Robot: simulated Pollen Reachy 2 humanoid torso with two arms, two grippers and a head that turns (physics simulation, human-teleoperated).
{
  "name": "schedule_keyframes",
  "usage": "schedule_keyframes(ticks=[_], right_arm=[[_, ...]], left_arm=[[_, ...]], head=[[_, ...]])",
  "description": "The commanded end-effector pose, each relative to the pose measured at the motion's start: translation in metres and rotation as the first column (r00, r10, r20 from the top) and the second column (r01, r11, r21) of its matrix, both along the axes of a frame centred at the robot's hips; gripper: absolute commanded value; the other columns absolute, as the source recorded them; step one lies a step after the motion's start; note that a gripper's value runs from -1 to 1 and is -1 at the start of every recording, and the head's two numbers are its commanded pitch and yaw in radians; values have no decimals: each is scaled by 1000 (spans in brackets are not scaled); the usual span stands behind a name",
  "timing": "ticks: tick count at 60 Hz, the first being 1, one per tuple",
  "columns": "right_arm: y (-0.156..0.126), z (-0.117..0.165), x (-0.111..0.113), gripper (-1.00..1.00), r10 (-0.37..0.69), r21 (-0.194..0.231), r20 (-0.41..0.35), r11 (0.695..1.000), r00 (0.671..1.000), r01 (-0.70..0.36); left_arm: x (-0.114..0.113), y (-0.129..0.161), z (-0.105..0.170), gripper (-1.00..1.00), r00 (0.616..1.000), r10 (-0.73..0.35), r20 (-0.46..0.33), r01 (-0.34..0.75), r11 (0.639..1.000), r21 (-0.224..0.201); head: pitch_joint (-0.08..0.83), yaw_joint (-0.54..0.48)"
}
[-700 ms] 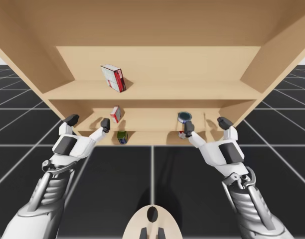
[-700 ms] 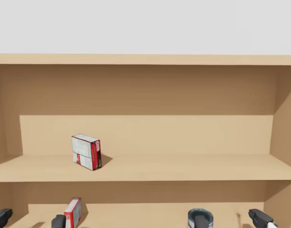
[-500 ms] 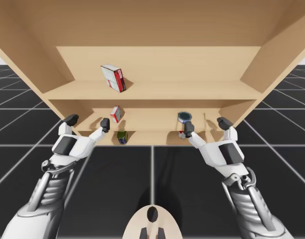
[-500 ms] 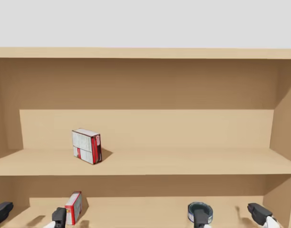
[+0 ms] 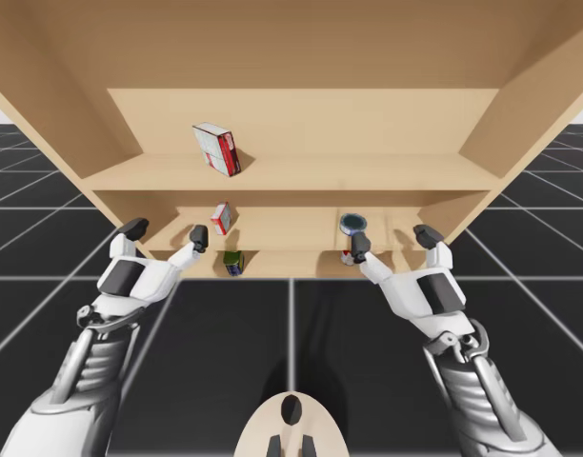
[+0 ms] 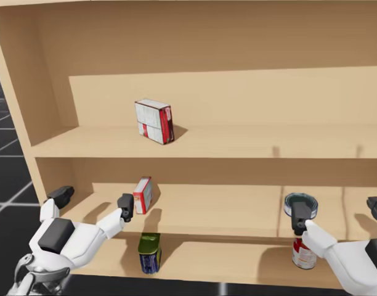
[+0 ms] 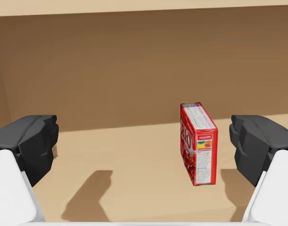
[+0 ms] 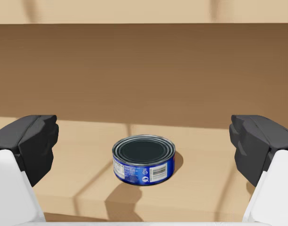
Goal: Retrieve the gelatin box from the shelves.
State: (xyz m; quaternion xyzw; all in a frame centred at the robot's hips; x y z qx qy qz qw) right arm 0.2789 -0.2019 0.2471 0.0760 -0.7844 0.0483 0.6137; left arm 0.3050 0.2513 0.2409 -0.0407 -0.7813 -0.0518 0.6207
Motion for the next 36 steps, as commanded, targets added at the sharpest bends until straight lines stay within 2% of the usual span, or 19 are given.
schedule_keyframes(ticks=[1, 12, 25, 34, 36], right_arm=[[3, -1, 0, -1000, 4, 18, -7, 1000, 1000, -4], [4, -2, 0, -1000, 4, 17, -13, 1000, 1000, -4], [3, -2, 0, -1000, 1, 19, -18, 1000, 1000, 0], [3, -4, 2, -1000, -3, 28, -28, 1000, 1000, 4], [3, -5, 3, -1000, -5, 29, -31, 1000, 999, 6]], left_arm=[[0, 1, 0, -1000, 1000, -2, 1, 2, 1000, -1], [-1, 0, 2, -1000, 1000, -7, 2, 7, 1000, -6], [-11, -7, 8, -1000, 999, -35, -2, 35, 999, -22], [-25, -25, 26, -1000, 990, -80, -115, 69, 993, -96], [-26, -28, 29, -1000, 989, -79, -127, 67, 993, -96]], head=[[310, 181], [380, 253], [407, 268], [407, 264], [408, 265]])
